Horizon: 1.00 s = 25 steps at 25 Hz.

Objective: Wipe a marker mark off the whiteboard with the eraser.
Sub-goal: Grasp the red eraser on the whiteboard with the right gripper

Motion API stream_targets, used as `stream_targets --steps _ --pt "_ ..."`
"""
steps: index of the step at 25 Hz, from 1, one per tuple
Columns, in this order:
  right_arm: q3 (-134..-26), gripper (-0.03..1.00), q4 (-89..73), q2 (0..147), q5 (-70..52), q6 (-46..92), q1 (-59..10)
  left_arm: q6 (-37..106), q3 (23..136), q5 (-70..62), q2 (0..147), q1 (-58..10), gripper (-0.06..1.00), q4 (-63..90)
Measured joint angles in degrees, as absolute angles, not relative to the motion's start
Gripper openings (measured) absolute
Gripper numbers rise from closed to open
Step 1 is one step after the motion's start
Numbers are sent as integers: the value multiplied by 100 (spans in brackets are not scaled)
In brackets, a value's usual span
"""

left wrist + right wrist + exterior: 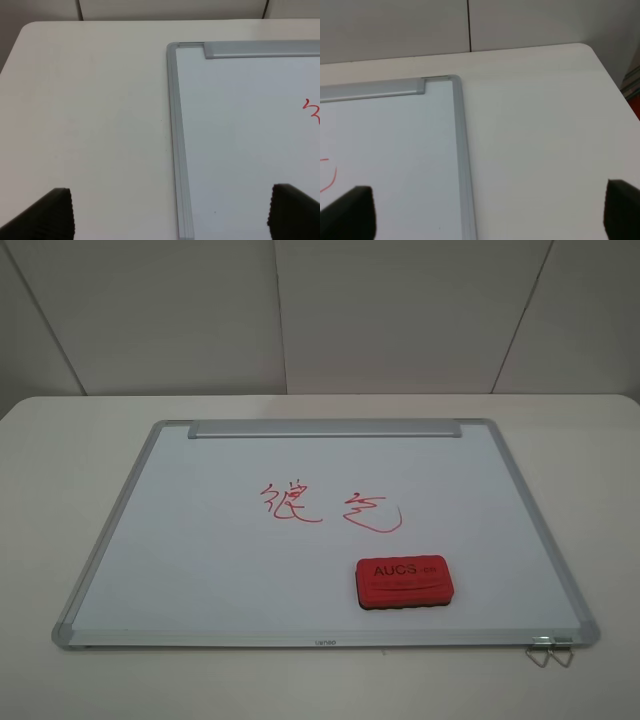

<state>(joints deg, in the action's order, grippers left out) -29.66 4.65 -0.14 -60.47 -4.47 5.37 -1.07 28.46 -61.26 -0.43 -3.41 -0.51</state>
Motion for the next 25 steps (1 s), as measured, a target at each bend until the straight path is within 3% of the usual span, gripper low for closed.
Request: stream_targets --steps 25 --pt "-2966 82 465 -14 -6047 -447 537 -107 2846 -6126 -43 -341 77 -51"
